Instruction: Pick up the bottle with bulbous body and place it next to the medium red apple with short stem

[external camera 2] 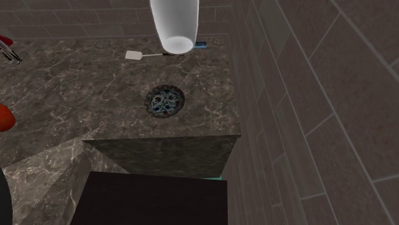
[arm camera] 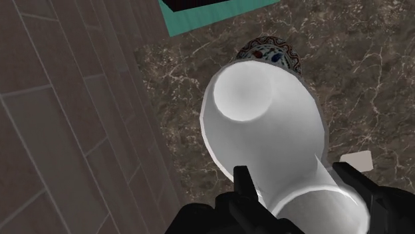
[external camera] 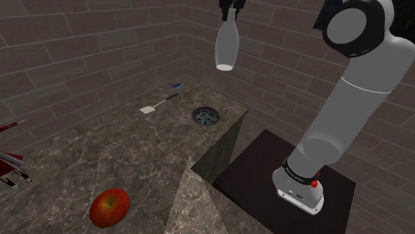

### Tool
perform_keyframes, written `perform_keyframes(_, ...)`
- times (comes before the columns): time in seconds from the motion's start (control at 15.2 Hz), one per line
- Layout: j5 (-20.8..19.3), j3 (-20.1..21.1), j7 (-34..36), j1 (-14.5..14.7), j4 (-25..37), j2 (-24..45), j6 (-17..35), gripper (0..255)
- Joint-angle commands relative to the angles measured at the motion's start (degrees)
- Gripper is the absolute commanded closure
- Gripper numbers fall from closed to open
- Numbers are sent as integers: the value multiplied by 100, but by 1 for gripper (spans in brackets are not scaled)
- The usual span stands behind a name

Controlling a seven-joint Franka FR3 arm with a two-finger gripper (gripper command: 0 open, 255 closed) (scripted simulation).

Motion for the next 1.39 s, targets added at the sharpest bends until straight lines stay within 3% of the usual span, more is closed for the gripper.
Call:
perform_keyframes(0.0,-57,142,300,166,-364,-206,165,255)
perform_keyframes(0.66,-148,899,1731,851,-1465,-729,722,255)
perform_keyframes(1.32,-169,1646,3109,1474,-1720,-561,1111,255)
